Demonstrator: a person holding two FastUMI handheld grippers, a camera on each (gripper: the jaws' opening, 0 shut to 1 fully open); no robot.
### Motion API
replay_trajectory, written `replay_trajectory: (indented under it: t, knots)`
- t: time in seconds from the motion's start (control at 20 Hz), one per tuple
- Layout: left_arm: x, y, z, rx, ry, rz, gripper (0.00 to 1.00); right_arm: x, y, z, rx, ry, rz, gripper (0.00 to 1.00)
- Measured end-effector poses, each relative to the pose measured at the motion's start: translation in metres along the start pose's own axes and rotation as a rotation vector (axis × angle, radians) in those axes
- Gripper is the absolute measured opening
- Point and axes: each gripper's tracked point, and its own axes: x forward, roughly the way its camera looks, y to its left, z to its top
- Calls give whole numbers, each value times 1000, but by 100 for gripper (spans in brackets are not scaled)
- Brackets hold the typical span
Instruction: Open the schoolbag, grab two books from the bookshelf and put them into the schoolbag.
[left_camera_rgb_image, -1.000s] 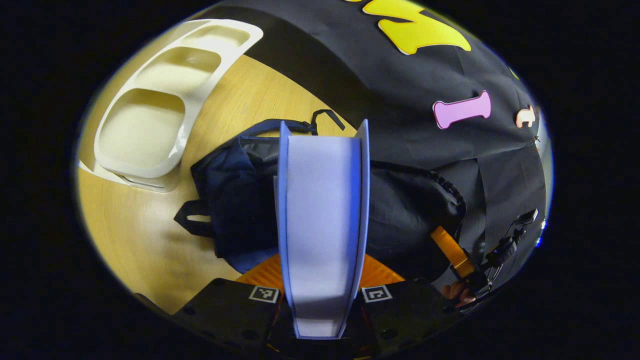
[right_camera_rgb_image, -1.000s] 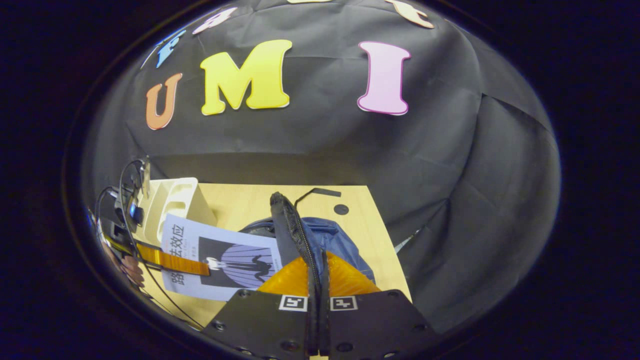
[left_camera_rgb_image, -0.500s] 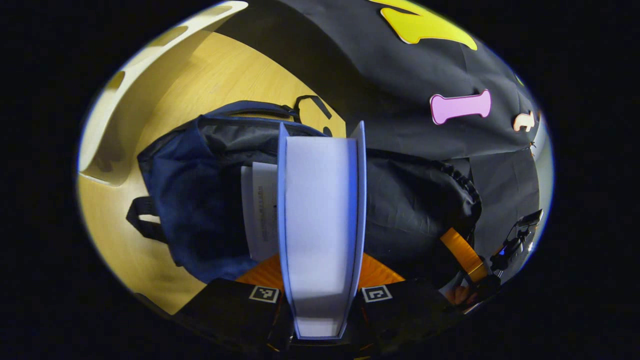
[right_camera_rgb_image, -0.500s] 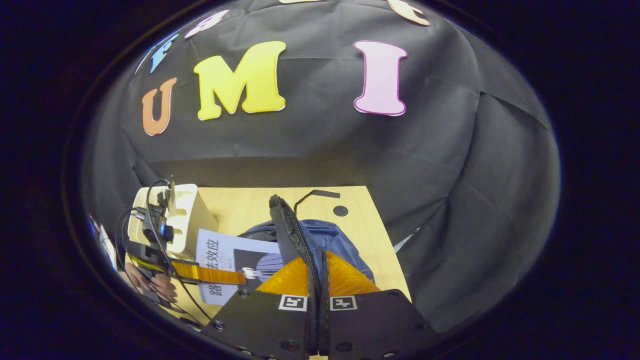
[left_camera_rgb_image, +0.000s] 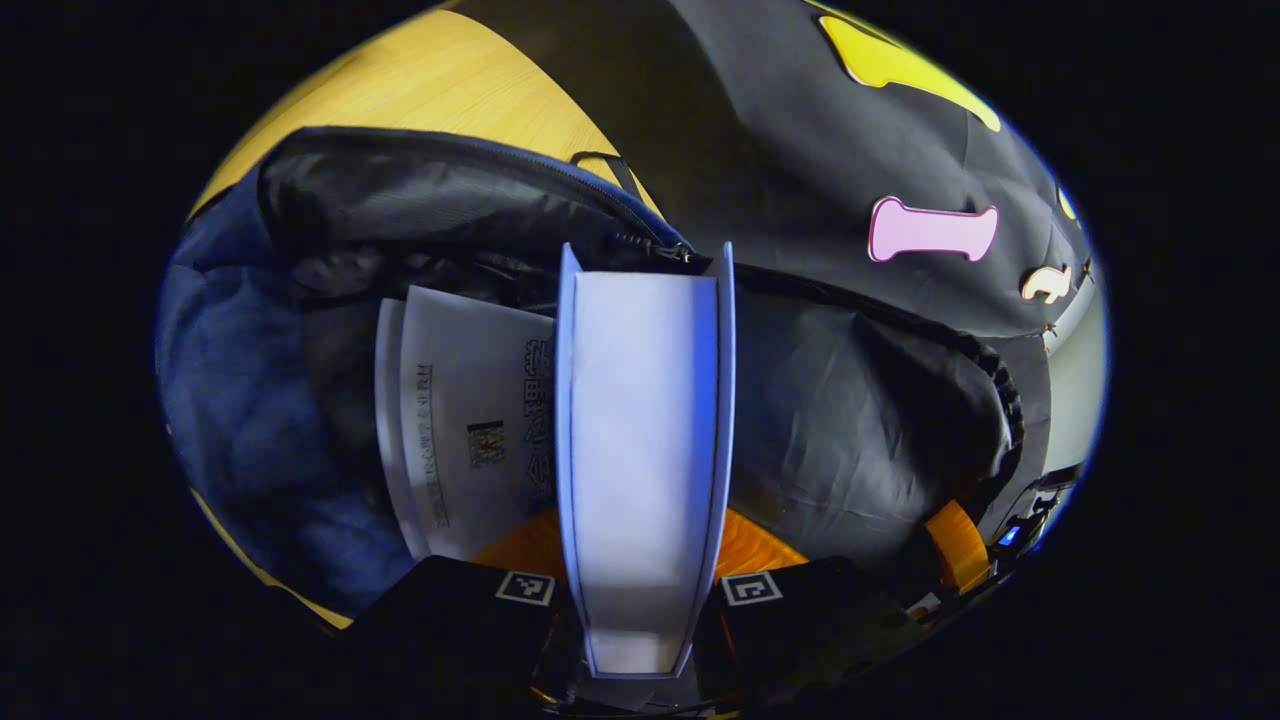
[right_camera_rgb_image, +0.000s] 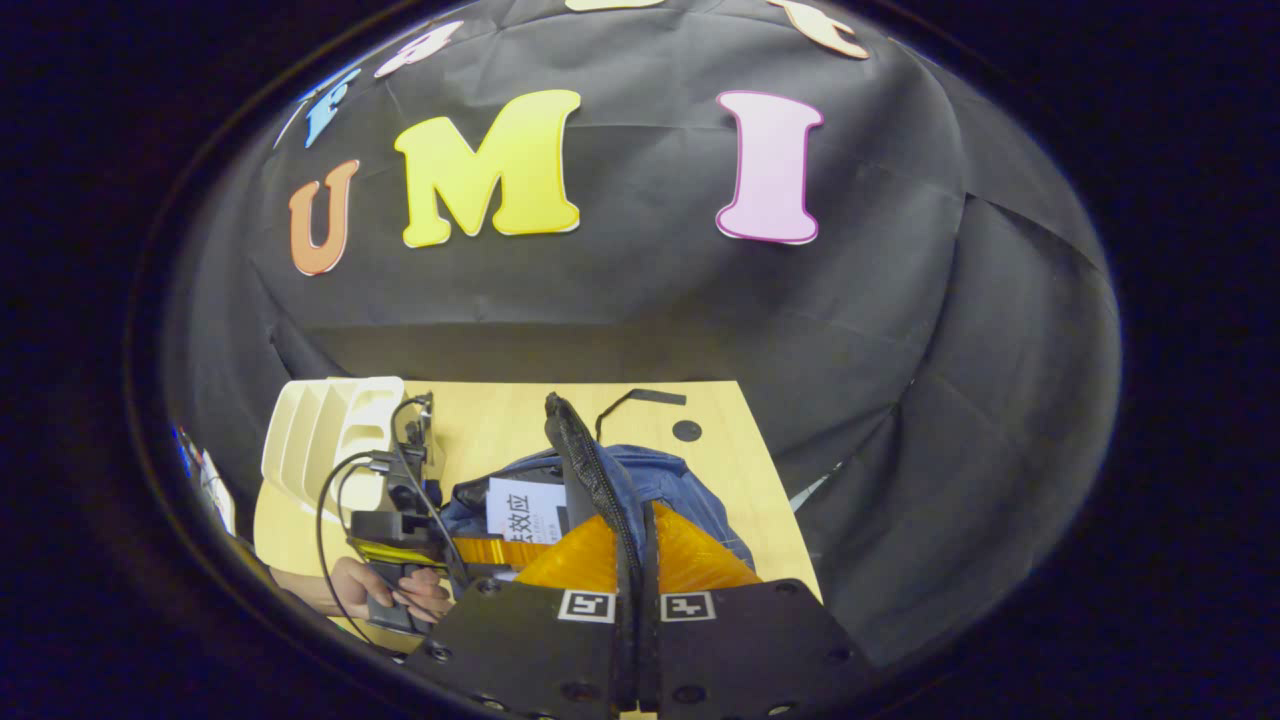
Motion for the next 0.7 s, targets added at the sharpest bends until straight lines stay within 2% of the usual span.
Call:
replay_trajectory:
  t: [0.25,0.3,0.35,0.4,0.45,0.5,0.55,0.65,0.7]
  knots:
    - [23,18,3,-32,16,-38,48,5,6,0,-16,2,5,2]
    - [25,22,5,-45,21,-43,56,6,8,-3,-22,8,7,2]
    - [28,26,5,-49,28,-36,52,7,9,-4,-29,10,7,2]
    - [29,28,5,-55,36,-30,62,8,9,-3,-37,10,5,4]
    - [30,30,3,-62,47,-18,56,9,9,-3,-43,8,3,2]
    - [29,33,3,-68,65,-1,60,11,9,-4,-47,9,2,2]
    - [26,34,3,-71,75,15,76,12,10,-4,-49,9,2,2]
    - [20,37,1,-71,97,65,66,13,13,-4,-54,8,3,0]
    - [16,40,-1,-64,111,99,76,14,13,-6,-58,7,3,2]
